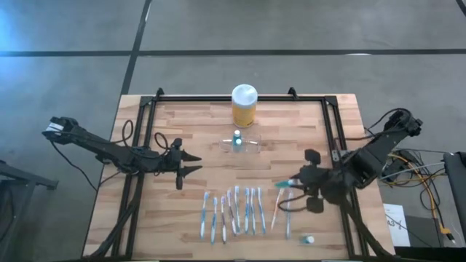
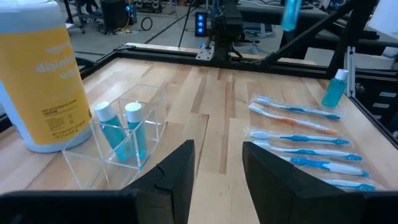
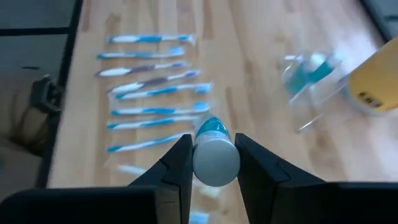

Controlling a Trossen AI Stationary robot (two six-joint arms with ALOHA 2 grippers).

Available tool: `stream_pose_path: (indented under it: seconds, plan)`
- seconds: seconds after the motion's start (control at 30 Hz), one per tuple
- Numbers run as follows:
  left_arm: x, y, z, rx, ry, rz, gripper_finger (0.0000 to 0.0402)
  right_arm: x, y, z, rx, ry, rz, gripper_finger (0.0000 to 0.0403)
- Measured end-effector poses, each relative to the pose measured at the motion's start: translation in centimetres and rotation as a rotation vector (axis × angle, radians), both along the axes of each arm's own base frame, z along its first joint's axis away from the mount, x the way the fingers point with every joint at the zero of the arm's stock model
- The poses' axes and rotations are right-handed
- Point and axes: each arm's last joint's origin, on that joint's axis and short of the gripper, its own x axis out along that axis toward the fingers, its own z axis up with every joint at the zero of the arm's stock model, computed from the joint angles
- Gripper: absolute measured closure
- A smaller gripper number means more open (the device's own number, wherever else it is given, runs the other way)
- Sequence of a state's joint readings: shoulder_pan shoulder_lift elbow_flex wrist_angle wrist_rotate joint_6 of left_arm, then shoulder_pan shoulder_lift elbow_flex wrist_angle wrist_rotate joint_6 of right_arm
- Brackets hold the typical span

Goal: Pick & Place toothbrushing station
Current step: Put the blue mouthwash into the transparent organizer

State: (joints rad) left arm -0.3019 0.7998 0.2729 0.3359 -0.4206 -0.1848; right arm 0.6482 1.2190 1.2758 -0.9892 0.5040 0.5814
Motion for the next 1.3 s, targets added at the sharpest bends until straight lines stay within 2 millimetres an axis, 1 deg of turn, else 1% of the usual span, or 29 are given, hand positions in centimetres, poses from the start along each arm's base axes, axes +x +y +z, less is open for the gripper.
stream_pose_path:
  seconds: [0.2,0.33,0.43,0.53,0.67,0.73,0.8,0.87,1.0,1.1,1.3]
  plan:
    - [0.0,0.0,0.0,0.000,0.000,0.000,0.0262,1.5,-2.2,1.7,-0.081,-0.038,0.000,0.0317]
    - [0.0,0.0,0.0,0.000,0.000,0.000,0.0262,2.6,-3.5,2.4,-0.108,-0.077,-0.010,0.0317]
    - [0.0,0.0,0.0,0.015,0.001,-0.001,0.0262,3.3,-4.5,2.6,-0.108,-0.095,-0.002,0.0317]
    - [0.0,0.0,0.0,0.029,0.001,-0.001,0.0262,3.8,-5.7,2.6,-0.109,-0.089,-0.039,0.0317]
    - [0.0,0.0,0.2,0.030,-0.011,0.011,0.0262,4.6,-8.0,2.5,-0.050,-0.065,-0.077,0.0317]
    - [0.1,0.1,0.5,0.028,-0.026,0.020,0.0262,5.2,-9.1,2.3,-0.047,-0.061,-0.092,0.0317]
    - [0.1,0.0,0.7,0.024,-0.037,0.021,0.0262,5.9,-9.9,1.7,-0.075,-0.034,-0.096,0.0317]
    - [0.1,0.0,0.7,0.020,-0.036,0.021,0.0262,7.0,-10.7,1.2,-0.106,-0.021,-0.074,0.0317]
    - [0.1,0.0,0.7,0.015,-0.042,0.019,0.0262,9.5,-12.4,-0.3,-0.100,0.016,-0.029,0.0317]
    - [0.1,0.0,0.7,0.016,-0.040,0.019,0.0262,11.3,-13.7,-1.2,-0.134,0.065,-0.016,0.0317]
    - [0.0,0.1,0.5,0.022,-0.034,0.017,0.0262,14.6,-17.1,-2.5,-0.184,0.151,-0.031,0.0314]
